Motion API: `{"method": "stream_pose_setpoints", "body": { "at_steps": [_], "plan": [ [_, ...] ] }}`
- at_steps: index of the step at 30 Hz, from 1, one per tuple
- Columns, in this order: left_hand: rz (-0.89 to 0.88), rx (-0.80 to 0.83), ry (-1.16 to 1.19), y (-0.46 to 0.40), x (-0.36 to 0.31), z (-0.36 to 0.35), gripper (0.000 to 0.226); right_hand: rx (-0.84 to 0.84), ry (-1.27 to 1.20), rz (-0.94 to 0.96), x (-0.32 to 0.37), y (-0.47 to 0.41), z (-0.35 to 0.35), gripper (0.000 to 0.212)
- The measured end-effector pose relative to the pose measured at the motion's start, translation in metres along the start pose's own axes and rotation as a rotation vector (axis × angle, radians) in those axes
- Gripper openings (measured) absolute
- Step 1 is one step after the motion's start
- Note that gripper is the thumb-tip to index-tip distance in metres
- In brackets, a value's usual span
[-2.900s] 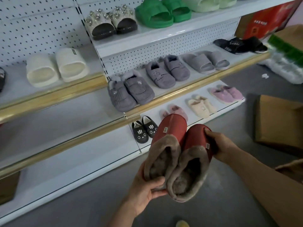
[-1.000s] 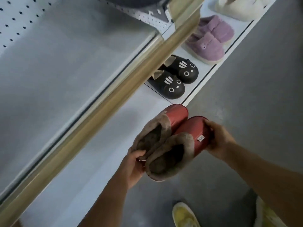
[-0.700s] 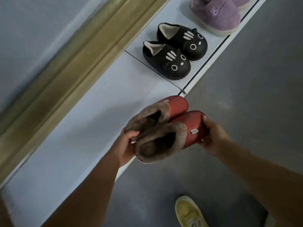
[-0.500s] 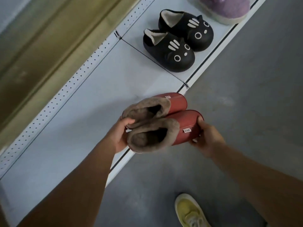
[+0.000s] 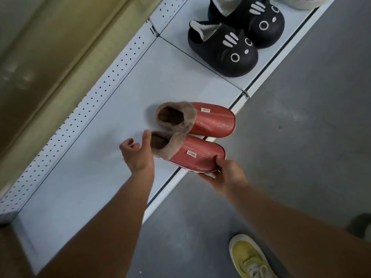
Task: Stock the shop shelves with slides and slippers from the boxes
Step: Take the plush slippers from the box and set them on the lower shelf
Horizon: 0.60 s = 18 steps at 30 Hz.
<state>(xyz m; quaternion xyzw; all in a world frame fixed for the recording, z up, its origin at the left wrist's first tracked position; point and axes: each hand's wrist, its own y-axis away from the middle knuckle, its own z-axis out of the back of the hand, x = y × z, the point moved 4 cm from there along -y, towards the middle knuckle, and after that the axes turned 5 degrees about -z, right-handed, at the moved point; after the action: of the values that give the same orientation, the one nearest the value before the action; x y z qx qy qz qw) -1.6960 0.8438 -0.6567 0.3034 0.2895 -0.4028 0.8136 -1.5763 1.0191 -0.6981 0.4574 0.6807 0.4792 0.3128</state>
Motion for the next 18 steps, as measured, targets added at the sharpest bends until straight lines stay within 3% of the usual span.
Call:
{"method": "stream_pose_setpoints", "body": {
  "at_steps": [2, 5, 7, 10, 12, 16, 18],
  "plan": [
    [0.1, 0.075, 0.07, 0.024, 0.025, -0.002, 0.068, -0.009, 0.072, -0.033, -0.005, 0.0, -0.005, 0.018],
    [0.144, 0.286, 0.126, 0.053, 0.041, -0.014, 0.079, -0.002, 0.384, -0.057, 0.001, -0.001, -0.005, 0.03],
    [0.128, 0.351, 0.189, 0.061, 0.04, -0.022, 0.085, -0.05, 0.52, -0.003, 0.015, -0.004, -0.001, 0.053],
    [0.144, 0.347, 0.243, 0.056, 0.044, -0.03, 0.087, -0.184, 0.5, 0.233, 0.051, -0.009, 0.0, 0.086],
    [0.131, 0.348, 0.207, 0.05, 0.042, -0.032, 0.084, -0.178, 0.502, 0.305, 0.069, -0.013, -0.01, 0.079],
    [0.045, 0.306, 0.19, 0.029, 0.018, -0.03, 0.052, -0.095, 0.548, 0.274, 0.077, -0.017, -0.033, 0.039],
    [0.013, 0.272, 0.171, 0.013, 0.004, -0.028, 0.042, 0.027, 0.593, 0.263, 0.078, -0.015, -0.045, 0.039]
  ]
}}
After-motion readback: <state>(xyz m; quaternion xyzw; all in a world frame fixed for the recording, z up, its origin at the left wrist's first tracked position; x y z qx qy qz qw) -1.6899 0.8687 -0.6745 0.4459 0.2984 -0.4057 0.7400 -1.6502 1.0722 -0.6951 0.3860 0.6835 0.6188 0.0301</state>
